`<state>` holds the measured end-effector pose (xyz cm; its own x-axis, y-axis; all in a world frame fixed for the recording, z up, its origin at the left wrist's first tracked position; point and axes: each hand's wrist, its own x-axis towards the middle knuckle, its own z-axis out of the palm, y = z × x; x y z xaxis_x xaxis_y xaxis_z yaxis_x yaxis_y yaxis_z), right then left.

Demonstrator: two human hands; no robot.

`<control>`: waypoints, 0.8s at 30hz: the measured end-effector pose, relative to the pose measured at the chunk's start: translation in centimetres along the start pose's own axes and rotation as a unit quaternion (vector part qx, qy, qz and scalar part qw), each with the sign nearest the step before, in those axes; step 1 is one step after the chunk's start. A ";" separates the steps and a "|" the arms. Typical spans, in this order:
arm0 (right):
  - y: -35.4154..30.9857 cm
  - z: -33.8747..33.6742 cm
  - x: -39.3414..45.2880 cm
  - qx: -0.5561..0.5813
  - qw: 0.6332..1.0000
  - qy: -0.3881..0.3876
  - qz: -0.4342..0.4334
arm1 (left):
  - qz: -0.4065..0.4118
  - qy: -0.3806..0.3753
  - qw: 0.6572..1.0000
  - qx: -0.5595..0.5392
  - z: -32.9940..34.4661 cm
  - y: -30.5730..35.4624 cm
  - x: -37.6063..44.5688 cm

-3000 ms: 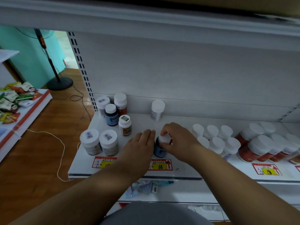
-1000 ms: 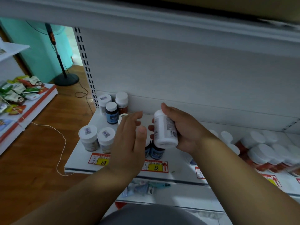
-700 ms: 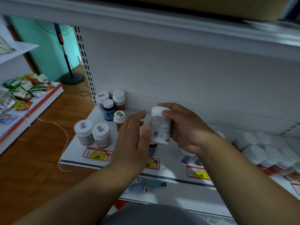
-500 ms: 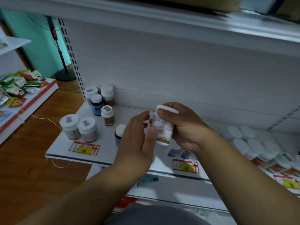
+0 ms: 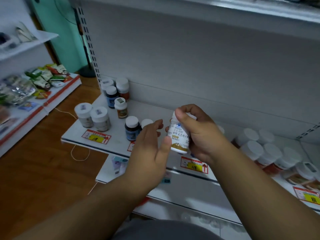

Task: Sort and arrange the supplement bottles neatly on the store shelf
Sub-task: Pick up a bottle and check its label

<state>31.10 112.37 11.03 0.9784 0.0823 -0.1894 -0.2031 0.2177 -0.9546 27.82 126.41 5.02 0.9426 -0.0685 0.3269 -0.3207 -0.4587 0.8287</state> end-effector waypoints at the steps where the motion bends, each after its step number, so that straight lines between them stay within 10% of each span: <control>1: 0.3 0.5 0.2 0.000 1.000 0.006 -0.006 | -0.002 0.007 1.000 -0.002 -0.6 -0.3 0.1; 13: 4.1 14.1 6.4 -0.259 0.958 0.069 -0.103 | 0.076 0.059 0.990 0.106 -15.6 -11.0 5.1; 18: 5.6 16.9 9.4 -0.458 0.868 0.100 -0.161 | 0.156 -0.082 0.920 0.350 -19.3 -15.8 9.3; 24: 7.8 17.8 10.5 -0.578 0.796 0.102 -0.146 | 0.191 -0.200 0.877 0.393 -18.9 -19.6 10.9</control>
<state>39.14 132.28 5.72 0.9873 0.0079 0.1588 0.0898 -0.8516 -0.5164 42.58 151.39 0.90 0.7883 -0.5829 0.1973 -0.6046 -0.7933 0.0720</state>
